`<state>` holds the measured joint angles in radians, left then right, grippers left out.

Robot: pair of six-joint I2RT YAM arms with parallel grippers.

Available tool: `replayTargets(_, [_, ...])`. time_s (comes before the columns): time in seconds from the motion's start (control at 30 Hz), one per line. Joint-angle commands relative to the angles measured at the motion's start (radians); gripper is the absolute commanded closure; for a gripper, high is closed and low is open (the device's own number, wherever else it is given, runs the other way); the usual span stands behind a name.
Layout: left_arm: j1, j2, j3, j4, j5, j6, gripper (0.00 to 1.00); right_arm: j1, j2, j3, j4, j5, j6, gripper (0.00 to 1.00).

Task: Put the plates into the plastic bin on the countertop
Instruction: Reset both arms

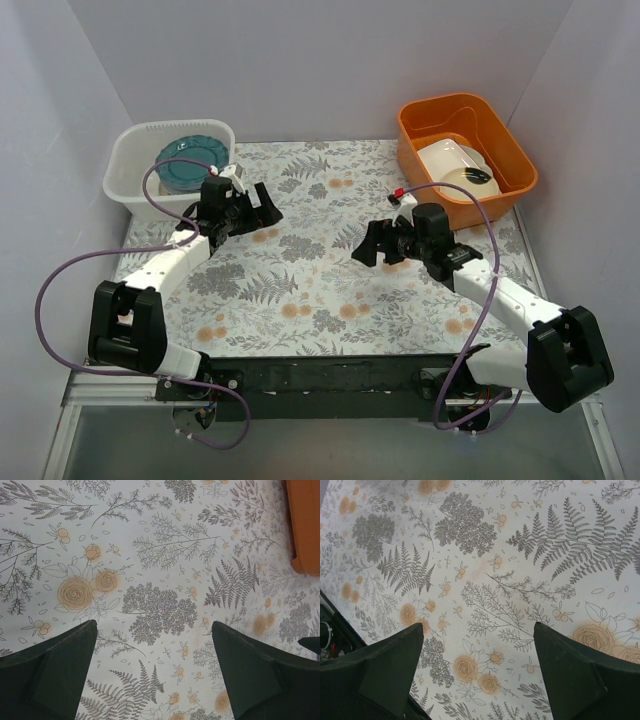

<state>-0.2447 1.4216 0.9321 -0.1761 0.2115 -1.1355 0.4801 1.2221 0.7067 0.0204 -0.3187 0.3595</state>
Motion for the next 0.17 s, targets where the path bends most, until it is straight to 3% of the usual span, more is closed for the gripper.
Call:
replayTargets(0.0, [-0.011, -0.055, -0.007, 0.072, -0.008, 0.019, 0.02, -0.003, -0.019, -0.006, -0.011, 0.046, -0.014, 0.02])
replayTargets(0.13, [-0.011, -0.09, -0.038, 0.084, -0.033, 0.0, 0.02, -0.003, -0.001, 0.013, -0.002, 0.05, -0.017, 0.02])
